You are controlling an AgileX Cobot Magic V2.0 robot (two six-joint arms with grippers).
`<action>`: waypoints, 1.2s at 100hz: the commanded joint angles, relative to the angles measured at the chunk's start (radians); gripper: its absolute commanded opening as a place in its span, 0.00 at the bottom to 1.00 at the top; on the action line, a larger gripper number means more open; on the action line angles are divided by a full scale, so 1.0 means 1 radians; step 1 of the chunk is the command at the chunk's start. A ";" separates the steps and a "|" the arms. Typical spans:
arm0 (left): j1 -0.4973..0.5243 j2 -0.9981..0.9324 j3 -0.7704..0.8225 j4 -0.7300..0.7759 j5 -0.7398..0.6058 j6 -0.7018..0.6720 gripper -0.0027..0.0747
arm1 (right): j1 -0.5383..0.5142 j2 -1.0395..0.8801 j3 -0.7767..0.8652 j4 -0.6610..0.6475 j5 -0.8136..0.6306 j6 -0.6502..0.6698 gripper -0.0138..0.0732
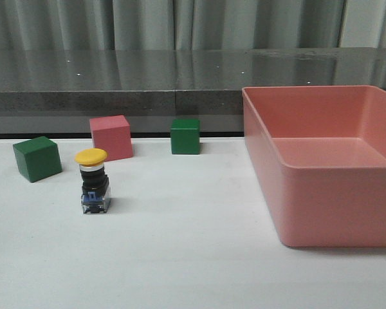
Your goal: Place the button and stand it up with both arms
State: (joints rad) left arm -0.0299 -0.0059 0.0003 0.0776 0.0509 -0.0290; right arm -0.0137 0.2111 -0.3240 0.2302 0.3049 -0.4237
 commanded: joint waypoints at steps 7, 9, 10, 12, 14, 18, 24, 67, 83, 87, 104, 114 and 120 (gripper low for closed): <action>0.003 -0.032 0.030 -0.001 -0.084 -0.013 0.01 | -0.007 0.006 -0.028 0.010 -0.083 -0.001 0.09; 0.003 -0.032 0.030 -0.001 -0.084 -0.013 0.01 | -0.007 0.006 -0.028 0.010 -0.083 -0.001 0.09; 0.003 -0.032 0.030 -0.001 -0.084 -0.013 0.01 | -0.007 0.006 -0.028 0.010 -0.083 -0.001 0.09; 0.003 -0.032 0.030 -0.001 -0.084 -0.013 0.01 | -0.007 0.006 -0.028 0.010 -0.083 -0.001 0.09; 0.003 -0.032 0.030 -0.001 -0.084 -0.013 0.01 | -0.007 0.006 -0.028 0.010 -0.083 -0.001 0.09; 0.003 -0.032 0.030 -0.001 -0.084 -0.013 0.01 | -0.007 0.006 -0.028 0.010 -0.083 -0.001 0.09; 0.003 -0.032 0.030 -0.001 -0.084 -0.013 0.01 | -0.007 0.006 -0.028 0.010 -0.083 -0.001 0.09; 0.003 -0.032 0.030 -0.001 -0.084 -0.013 0.01 | -0.002 -0.031 0.030 -0.043 -0.119 0.078 0.09; 0.003 -0.032 0.030 -0.001 -0.084 -0.013 0.01 | 0.029 -0.105 0.114 -0.214 -0.204 0.368 0.09; 0.003 -0.032 0.030 -0.001 -0.084 -0.013 0.01 | 0.035 -0.122 0.138 -0.247 -0.218 0.424 0.09; 0.003 -0.032 0.030 -0.001 -0.084 -0.013 0.01 | 0.062 -0.171 0.233 -0.278 -0.252 0.498 0.09; 0.003 -0.032 0.030 -0.001 -0.084 -0.013 0.01 | 0.079 -0.198 0.289 -0.278 -0.289 0.501 0.09; 0.003 -0.032 0.030 -0.001 -0.084 -0.013 0.01 | 0.087 -0.219 0.316 -0.278 -0.310 0.502 0.09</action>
State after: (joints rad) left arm -0.0299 -0.0059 0.0003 0.0776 0.0493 -0.0306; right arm 0.0623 0.0062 -0.0185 -0.0324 0.1181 0.0682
